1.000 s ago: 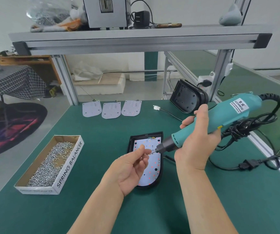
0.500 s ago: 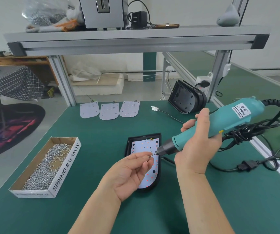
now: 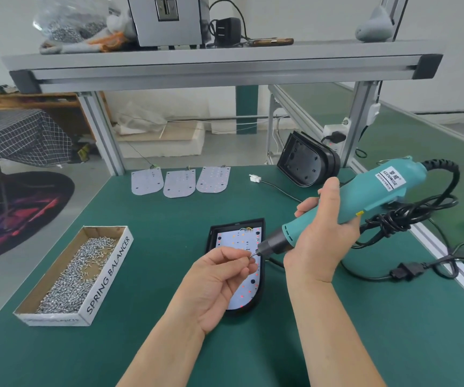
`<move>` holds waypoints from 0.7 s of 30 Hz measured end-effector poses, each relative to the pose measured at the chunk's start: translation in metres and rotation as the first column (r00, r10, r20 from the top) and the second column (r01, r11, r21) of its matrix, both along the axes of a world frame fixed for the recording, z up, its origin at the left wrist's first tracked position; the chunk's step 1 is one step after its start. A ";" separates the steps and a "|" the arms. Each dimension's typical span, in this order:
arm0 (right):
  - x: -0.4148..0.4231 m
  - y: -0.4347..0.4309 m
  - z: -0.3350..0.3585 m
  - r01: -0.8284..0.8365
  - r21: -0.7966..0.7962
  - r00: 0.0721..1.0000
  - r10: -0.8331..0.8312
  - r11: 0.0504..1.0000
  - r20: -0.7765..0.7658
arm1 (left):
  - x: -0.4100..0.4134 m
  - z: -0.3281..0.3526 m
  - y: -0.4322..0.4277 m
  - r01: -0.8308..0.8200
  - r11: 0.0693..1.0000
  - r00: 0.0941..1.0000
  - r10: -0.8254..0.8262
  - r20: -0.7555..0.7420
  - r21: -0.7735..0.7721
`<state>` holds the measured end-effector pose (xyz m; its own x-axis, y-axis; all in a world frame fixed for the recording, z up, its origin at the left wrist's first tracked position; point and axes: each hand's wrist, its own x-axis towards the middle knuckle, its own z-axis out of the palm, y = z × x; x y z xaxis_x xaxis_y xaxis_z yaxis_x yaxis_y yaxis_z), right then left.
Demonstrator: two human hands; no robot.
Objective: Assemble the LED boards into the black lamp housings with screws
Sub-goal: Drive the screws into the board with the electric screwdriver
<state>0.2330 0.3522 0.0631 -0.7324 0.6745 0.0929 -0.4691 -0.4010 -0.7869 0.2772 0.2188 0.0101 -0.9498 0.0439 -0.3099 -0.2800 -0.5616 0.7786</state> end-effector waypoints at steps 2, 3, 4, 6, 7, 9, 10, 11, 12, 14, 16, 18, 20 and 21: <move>-0.002 0.001 -0.001 0.003 -0.009 1.000 -0.003 1.000 0.015 | 0.000 -0.001 0.001 -0.012 1.000 1.000 0.012 -0.020 -0.027; -0.003 0.001 -0.002 0.001 -0.013 1.000 -0.001 1.000 0.018 | 0.001 -0.001 0.000 -0.008 0.999 1.000 0.007 -0.025 -0.042; -0.003 0.002 -0.002 -0.003 -0.017 1.000 0.003 1.000 0.015 | 0.001 0.001 -0.002 0.008 0.998 0.999 -0.010 -0.032 -0.064; -0.004 0.002 -0.002 -0.014 -0.016 1.000 0.014 1.000 0.006 | -0.001 0.002 -0.013 0.047 0.990 0.997 -0.053 -0.047 -0.131; -0.004 0.003 -0.001 -0.018 -0.013 1.000 0.018 1.000 0.000 | -0.003 0.001 -0.021 0.056 0.983 0.997 -0.065 -0.046 -0.177; -0.006 0.004 0.001 -0.022 -0.007 1.000 0.022 1.000 -0.018 | -0.013 -0.003 -0.041 -0.019 0.911 1.000 0.019 -0.004 -0.413; -0.006 0.004 0.001 -0.019 0.007 0.999 0.019 1.000 -0.028 | -0.020 -0.008 -0.051 -0.069 0.804 0.995 0.101 0.021 -0.591; -0.006 0.003 0.000 -0.015 0.034 0.999 0.017 0.999 -0.039 | -0.026 -0.012 -0.058 -0.085 0.660 0.986 0.163 0.031 -0.747; -0.005 0.002 -0.001 -0.018 0.070 0.999 0.021 0.997 -0.047 | -0.030 -0.016 -0.061 -0.052 0.534 0.984 0.173 0.049 -0.844; -0.002 -0.003 -0.005 -0.049 0.151 0.996 0.059 0.987 -0.062 | -0.037 -0.018 -0.057 0.075 0.396 0.988 0.092 0.121 -0.915; 0.000 -0.008 -0.011 -0.106 0.243 0.990 0.126 0.964 -0.069 | -0.045 -0.020 -0.047 0.175 0.304 0.982 0.012 0.187 -0.936; 0.001 -0.012 -0.017 -0.157 0.337 0.978 0.194 0.928 -0.079 | -0.053 -0.020 -0.037 0.221 0.292 0.974 -0.014 0.227 -0.931; 0.000 -0.014 -0.023 -0.180 0.391 0.971 0.227 0.903 -0.077 | -0.057 -0.019 -0.029 0.252 0.379 0.967 -0.053 0.251 -0.891; 0.000 -0.014 -0.026 -0.188 0.403 0.969 0.237 0.896 -0.074 | -0.058 -0.018 -0.027 0.263 0.429 0.964 -0.073 0.257 -0.864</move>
